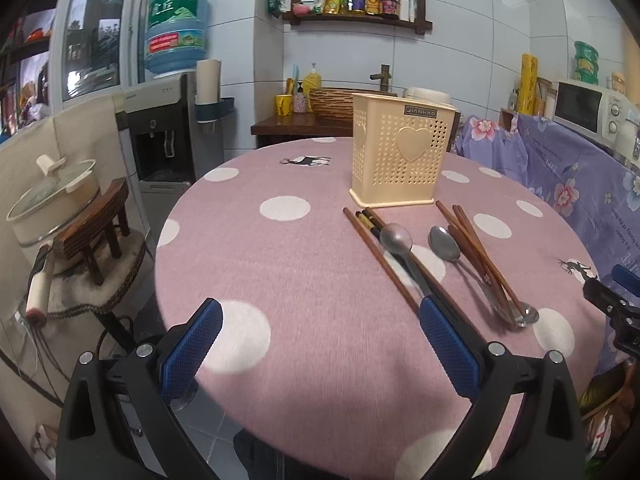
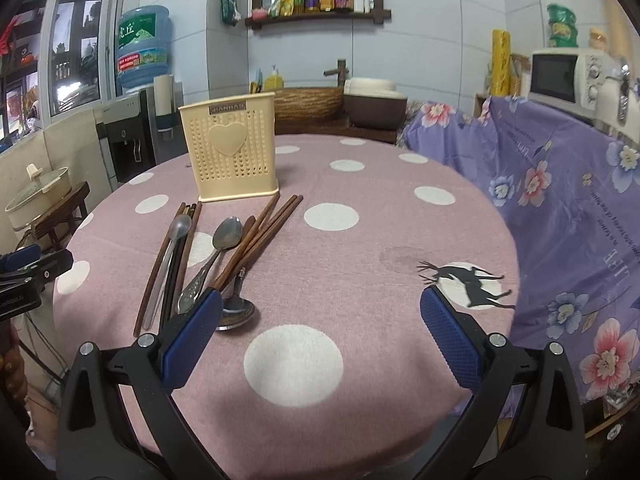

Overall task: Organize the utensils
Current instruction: 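Close the right tool on a wooden chopstick while the left tool grasps another wooden chopstick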

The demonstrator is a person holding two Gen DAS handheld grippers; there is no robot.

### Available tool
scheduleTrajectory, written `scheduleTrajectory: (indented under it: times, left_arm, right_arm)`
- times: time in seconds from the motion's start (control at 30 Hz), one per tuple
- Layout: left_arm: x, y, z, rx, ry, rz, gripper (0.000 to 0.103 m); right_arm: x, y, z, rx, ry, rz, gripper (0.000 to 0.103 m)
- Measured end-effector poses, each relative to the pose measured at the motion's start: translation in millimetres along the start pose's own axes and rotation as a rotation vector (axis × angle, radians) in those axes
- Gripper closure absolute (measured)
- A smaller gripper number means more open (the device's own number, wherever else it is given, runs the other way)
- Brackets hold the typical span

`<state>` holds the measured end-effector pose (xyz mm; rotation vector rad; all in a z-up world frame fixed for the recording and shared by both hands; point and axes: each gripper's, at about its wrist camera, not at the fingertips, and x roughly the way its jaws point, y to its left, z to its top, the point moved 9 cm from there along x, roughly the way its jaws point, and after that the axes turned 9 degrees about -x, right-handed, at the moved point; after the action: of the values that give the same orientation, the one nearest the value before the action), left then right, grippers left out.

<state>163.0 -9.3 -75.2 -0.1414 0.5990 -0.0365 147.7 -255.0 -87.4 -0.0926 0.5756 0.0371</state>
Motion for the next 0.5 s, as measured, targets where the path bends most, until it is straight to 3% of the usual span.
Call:
scheduleTrajectory:
  times: [0.13,0.3,0.5]
  left_arm:
    - [19.9,-12.3,15.1,0.020,0.045,-0.047,0.010]
    - [51.0,-27.9,21.4,0.015,0.155,-0.090,0.027]
    - [69.2,-38.0,19.4,0.000,0.221,-0.119,0.037]
  right_arm:
    - [29.9,11.5,18.2,0.008,0.057,0.087,0.007]
    - [68.5,28.2,41.0,-0.020,0.111,0.140,0.025]
    - [96.3,27.8,46.1,0.035,0.179,0.156,0.036]
